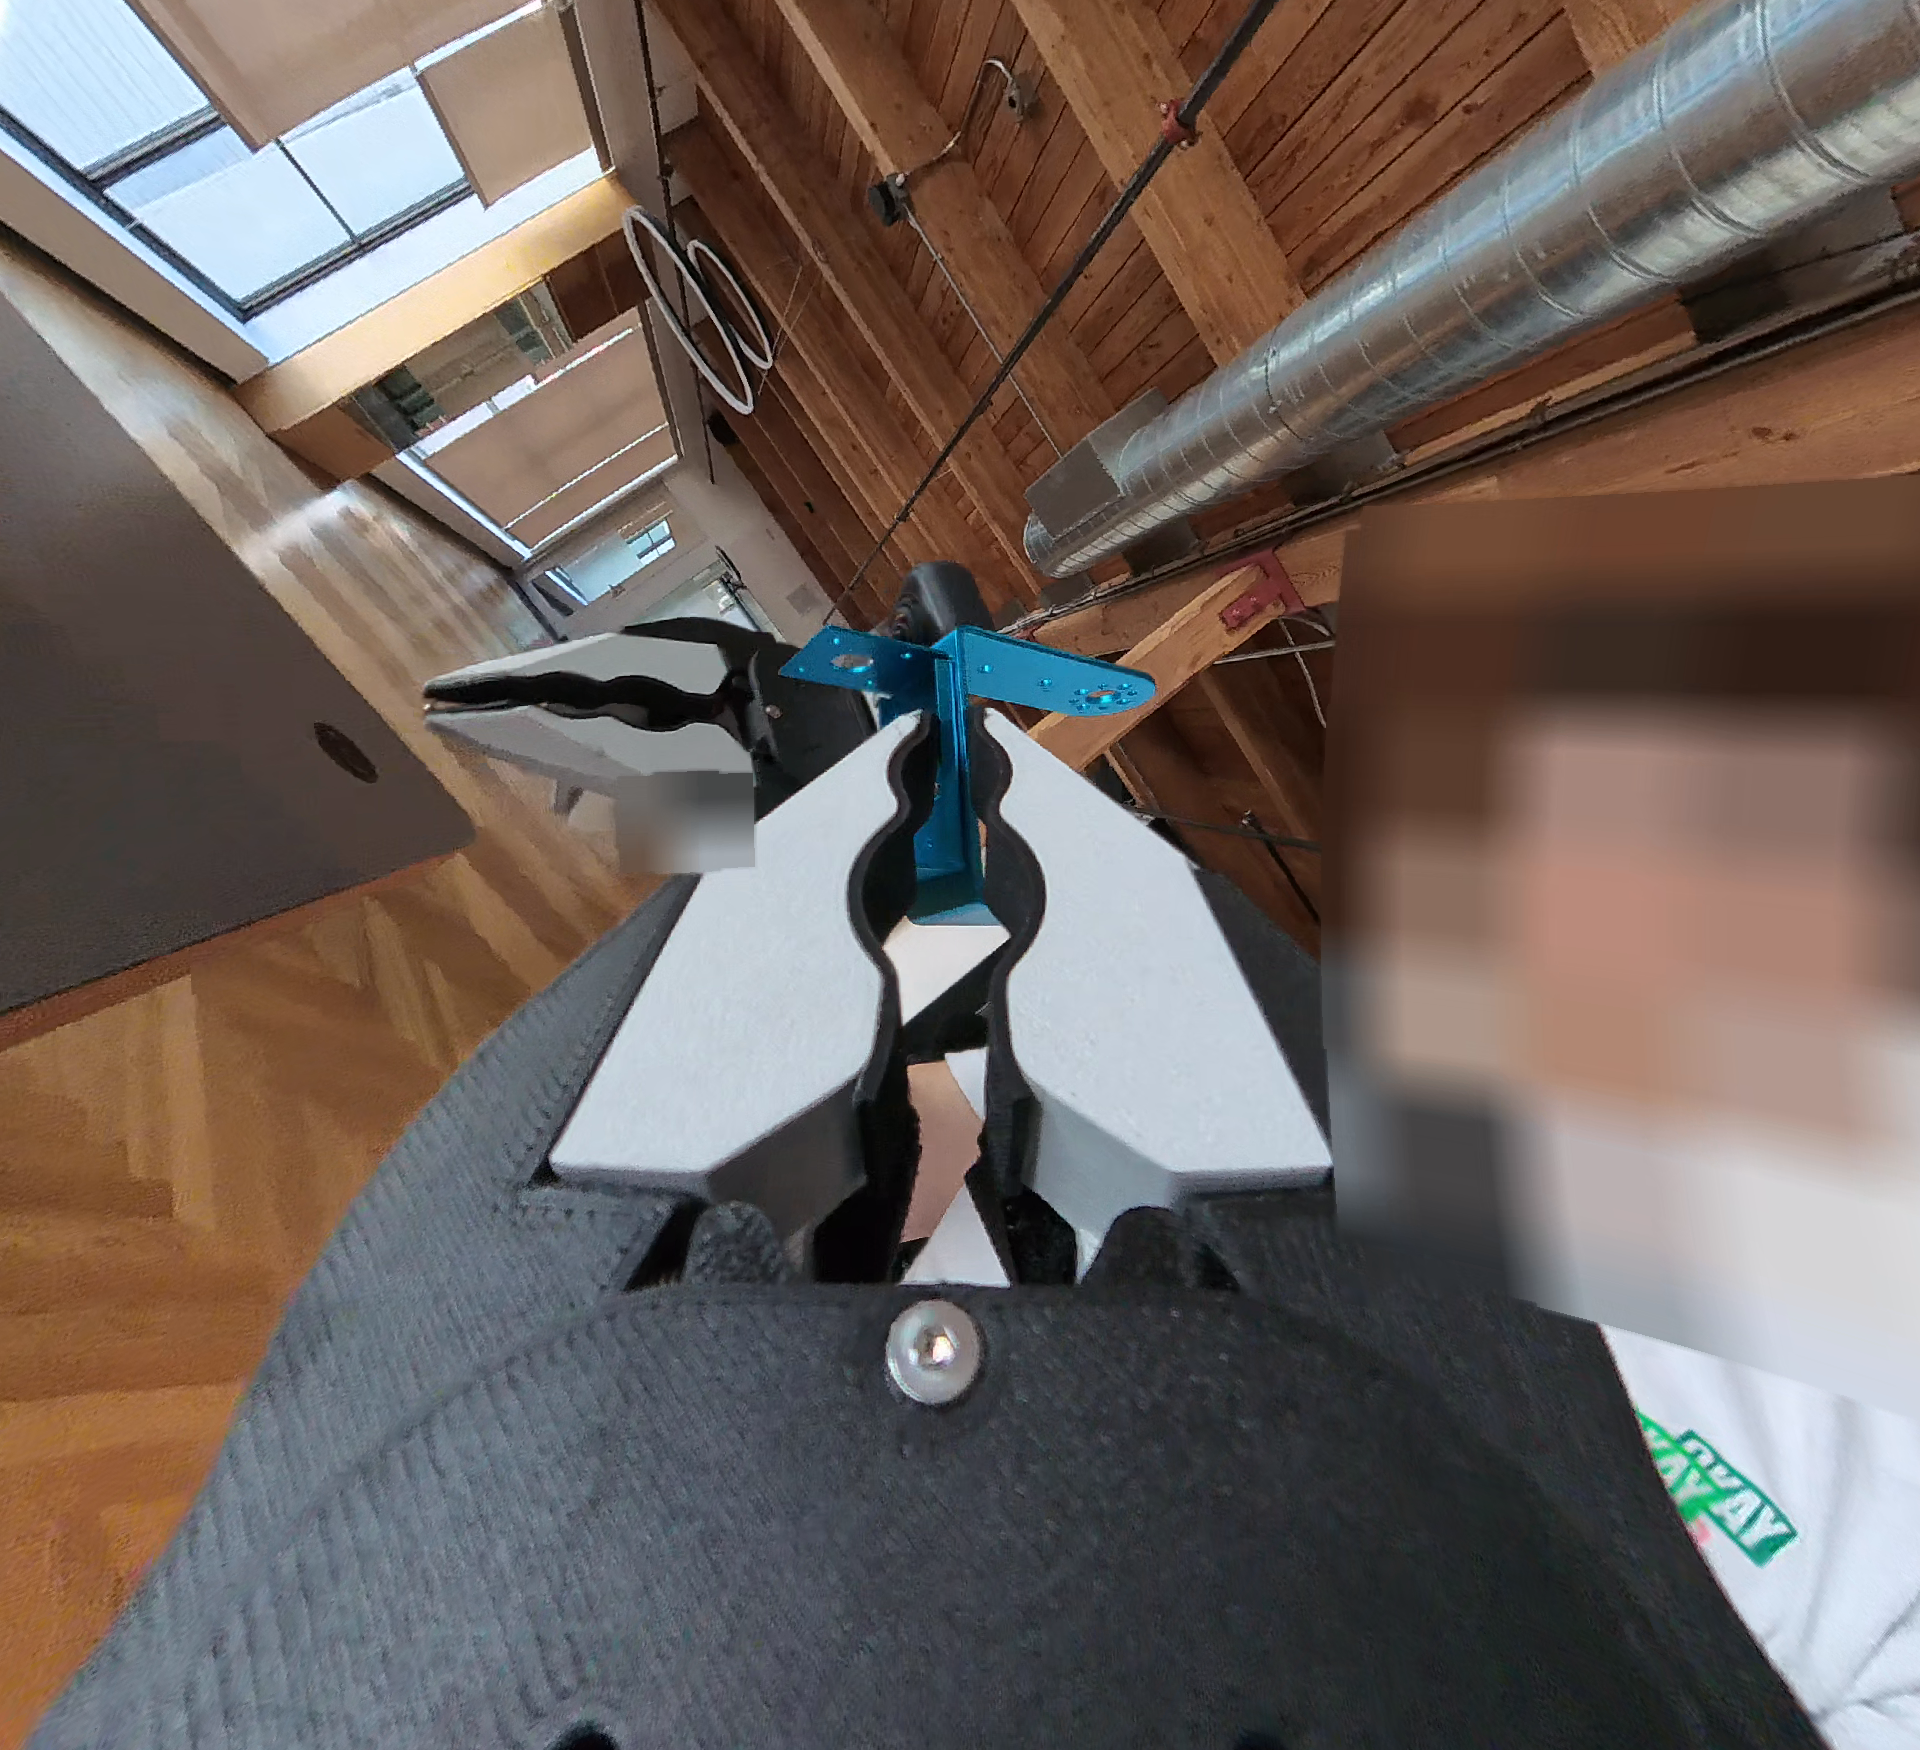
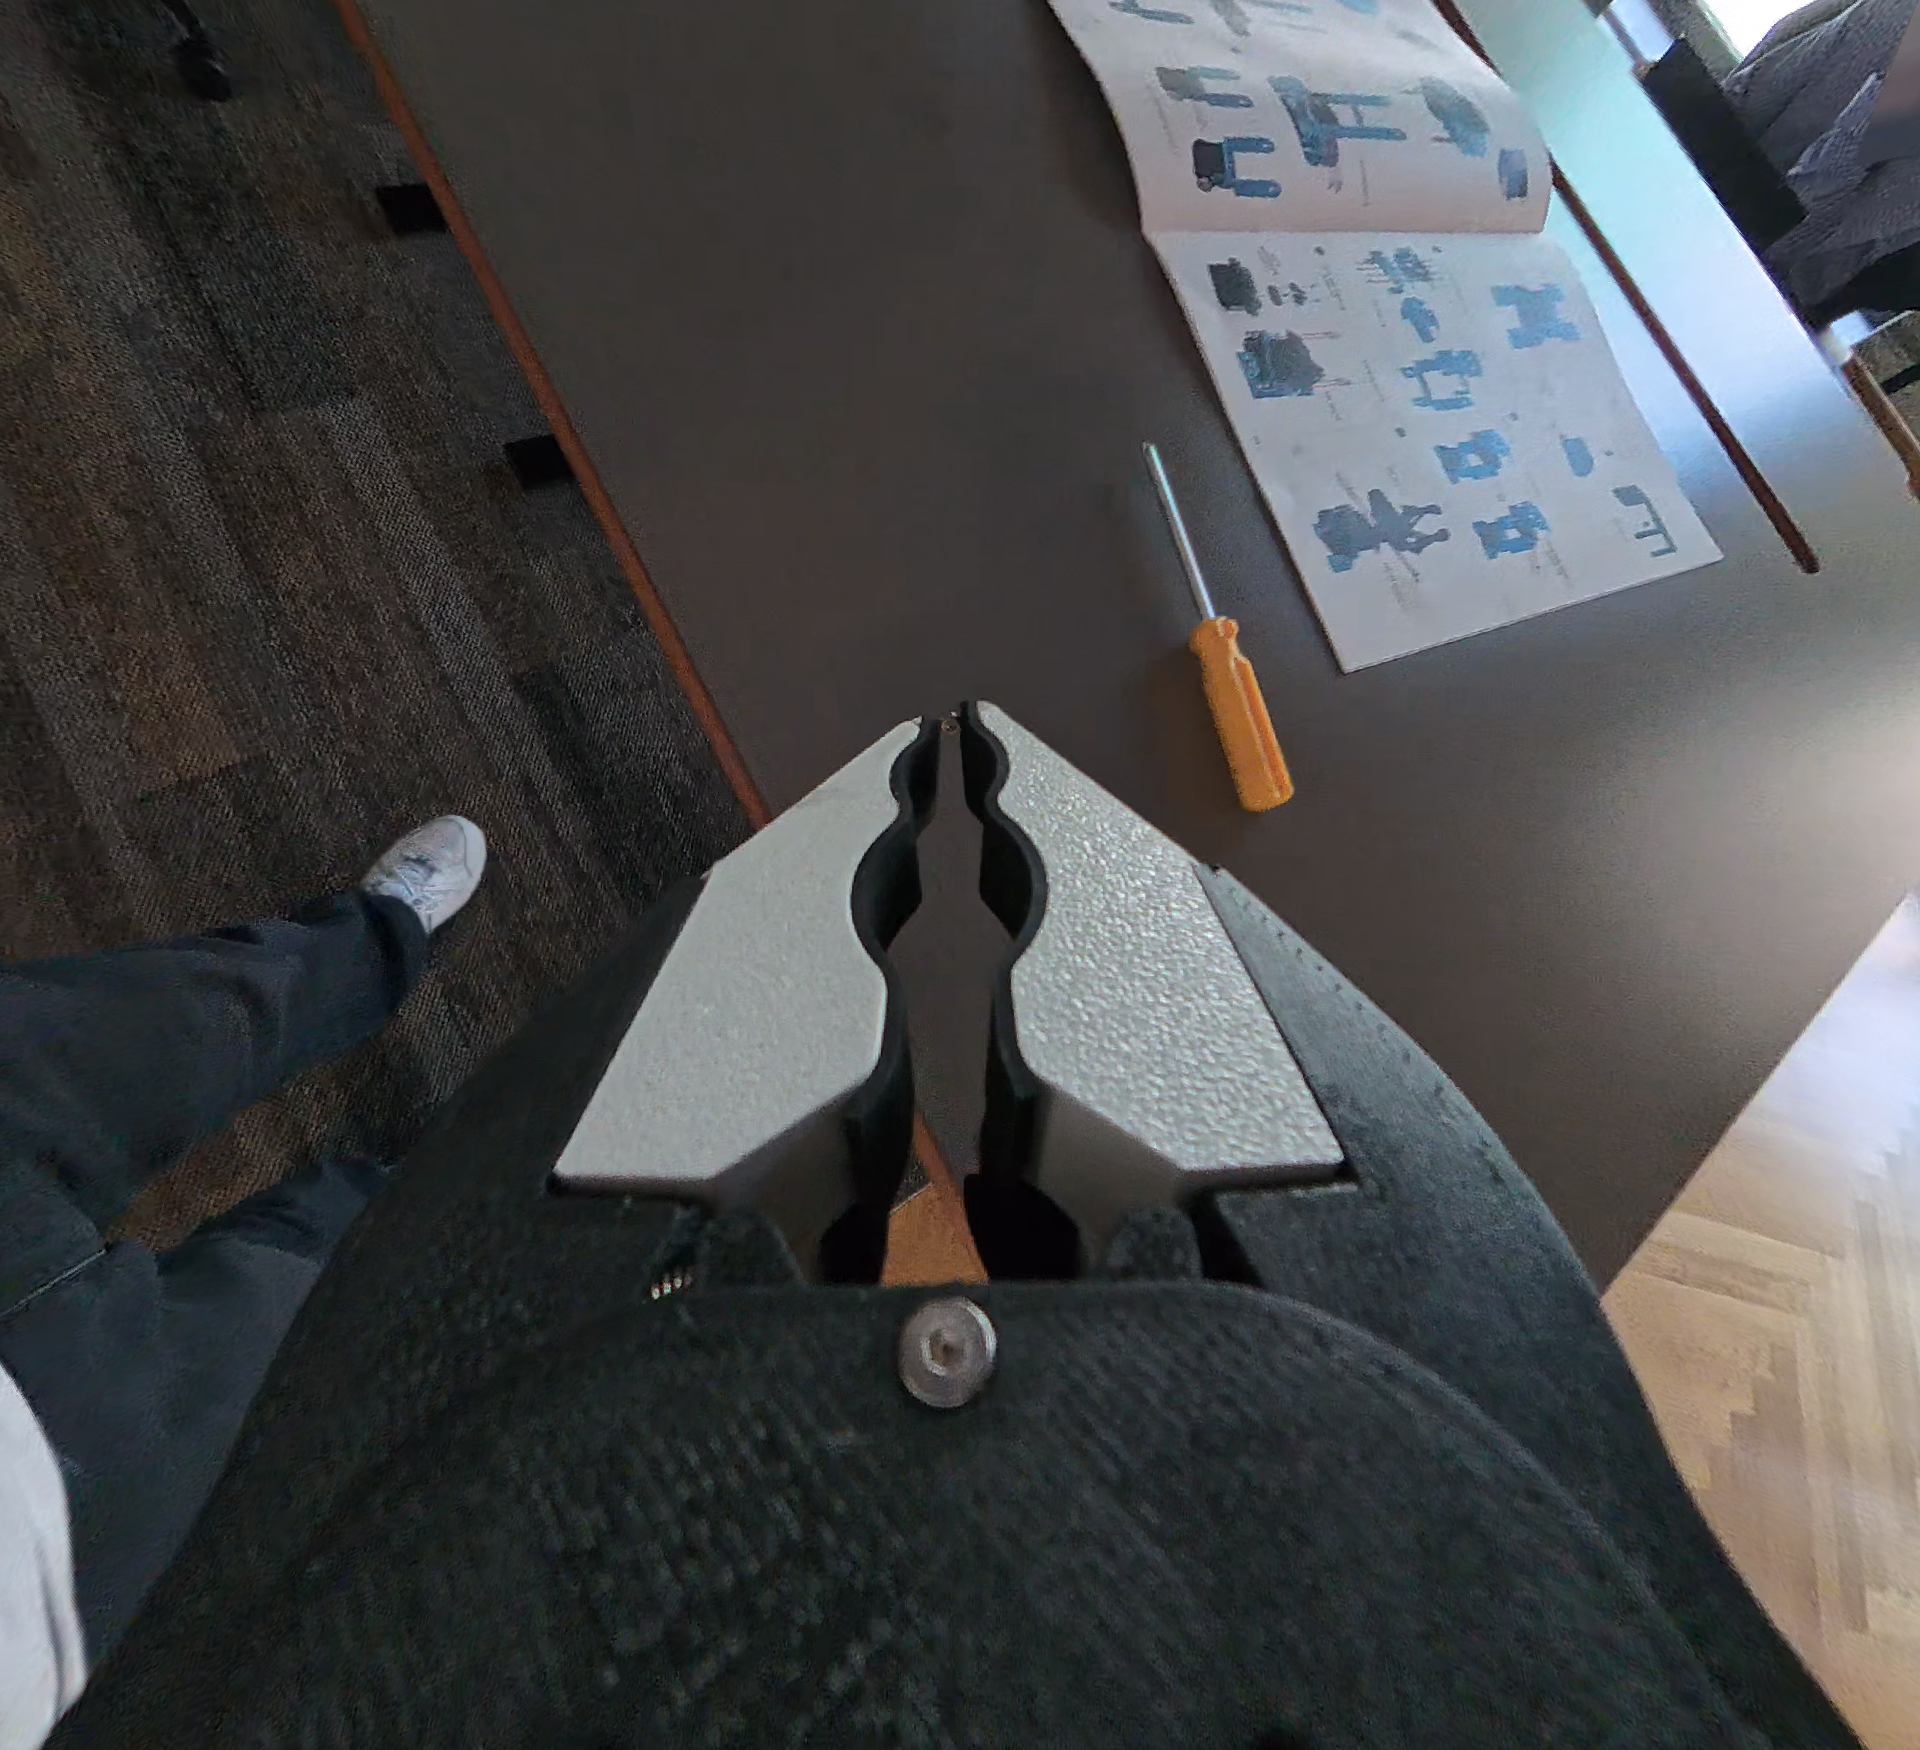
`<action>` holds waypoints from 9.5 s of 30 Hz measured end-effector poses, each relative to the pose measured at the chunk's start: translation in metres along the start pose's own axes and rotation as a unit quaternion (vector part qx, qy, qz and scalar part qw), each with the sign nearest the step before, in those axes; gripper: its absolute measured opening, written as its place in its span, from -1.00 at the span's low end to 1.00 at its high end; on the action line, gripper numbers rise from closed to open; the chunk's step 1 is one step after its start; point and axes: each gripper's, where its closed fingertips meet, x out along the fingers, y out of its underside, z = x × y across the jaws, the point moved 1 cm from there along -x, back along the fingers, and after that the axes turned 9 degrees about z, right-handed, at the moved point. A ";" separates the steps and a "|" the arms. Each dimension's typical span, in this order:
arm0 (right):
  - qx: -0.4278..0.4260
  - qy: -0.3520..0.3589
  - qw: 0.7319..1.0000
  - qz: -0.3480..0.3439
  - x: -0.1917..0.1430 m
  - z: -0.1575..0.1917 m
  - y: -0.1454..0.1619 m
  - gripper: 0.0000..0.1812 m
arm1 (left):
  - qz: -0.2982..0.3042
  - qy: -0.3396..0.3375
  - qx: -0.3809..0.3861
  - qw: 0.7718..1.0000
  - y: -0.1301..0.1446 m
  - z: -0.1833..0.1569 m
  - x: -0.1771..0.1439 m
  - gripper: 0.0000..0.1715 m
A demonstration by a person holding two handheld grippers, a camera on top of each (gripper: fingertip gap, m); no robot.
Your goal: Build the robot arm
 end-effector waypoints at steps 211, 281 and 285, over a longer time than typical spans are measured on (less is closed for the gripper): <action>-0.079 -0.271 0.949 -0.141 0.142 -0.036 -0.063 -0.96 | 0.192 -0.321 -0.278 0.885 -0.072 0.237 -0.039 -0.90; 0.406 -0.286 0.868 0.015 0.140 -0.090 -0.169 -0.98 | -0.189 -0.167 0.092 0.963 -0.194 0.197 -0.037 -0.95; 0.386 -0.274 0.881 -0.020 0.136 -0.090 -0.176 -0.97 | -0.196 -0.156 0.077 0.965 -0.194 0.198 -0.039 -0.95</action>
